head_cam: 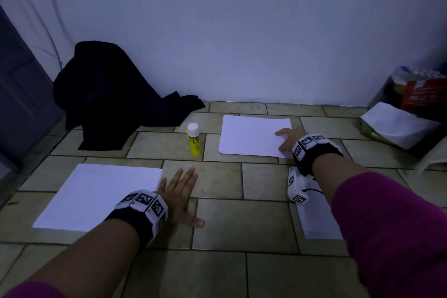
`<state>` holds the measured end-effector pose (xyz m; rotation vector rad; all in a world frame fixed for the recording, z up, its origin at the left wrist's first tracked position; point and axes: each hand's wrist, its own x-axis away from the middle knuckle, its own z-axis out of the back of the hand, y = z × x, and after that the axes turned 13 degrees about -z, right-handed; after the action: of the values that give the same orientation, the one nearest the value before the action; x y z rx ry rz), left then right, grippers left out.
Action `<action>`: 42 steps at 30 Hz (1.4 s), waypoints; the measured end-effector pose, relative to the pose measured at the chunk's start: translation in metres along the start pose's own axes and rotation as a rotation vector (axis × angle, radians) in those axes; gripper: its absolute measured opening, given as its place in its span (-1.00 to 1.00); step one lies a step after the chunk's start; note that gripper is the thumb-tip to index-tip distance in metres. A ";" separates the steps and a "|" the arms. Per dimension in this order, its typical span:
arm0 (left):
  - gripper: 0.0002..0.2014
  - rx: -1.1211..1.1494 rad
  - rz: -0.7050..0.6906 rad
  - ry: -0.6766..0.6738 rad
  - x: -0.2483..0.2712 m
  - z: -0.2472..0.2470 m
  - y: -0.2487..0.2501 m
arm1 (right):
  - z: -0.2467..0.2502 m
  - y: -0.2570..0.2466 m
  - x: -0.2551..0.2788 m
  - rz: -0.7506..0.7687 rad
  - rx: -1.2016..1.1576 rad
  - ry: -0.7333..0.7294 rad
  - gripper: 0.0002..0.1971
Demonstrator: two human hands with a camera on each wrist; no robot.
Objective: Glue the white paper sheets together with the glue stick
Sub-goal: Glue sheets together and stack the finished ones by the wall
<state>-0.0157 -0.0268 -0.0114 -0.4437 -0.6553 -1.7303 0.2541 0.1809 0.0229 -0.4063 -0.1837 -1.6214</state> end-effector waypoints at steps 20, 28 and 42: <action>0.44 -0.063 0.035 0.016 -0.003 0.000 0.001 | 0.008 0.039 0.126 -0.002 0.221 -0.248 -0.09; 0.12 -0.133 0.123 0.026 0.000 0.004 0.020 | -0.061 0.049 0.140 -0.018 0.394 -0.184 0.43; -0.11 0.163 0.003 0.217 0.036 0.008 0.021 | -0.089 0.054 0.140 -0.035 0.286 -0.065 0.64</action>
<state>-0.0046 -0.0525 0.0212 -0.1403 -0.6313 -1.6779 0.2881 0.0140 -0.0146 -0.2371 -0.4678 -1.5887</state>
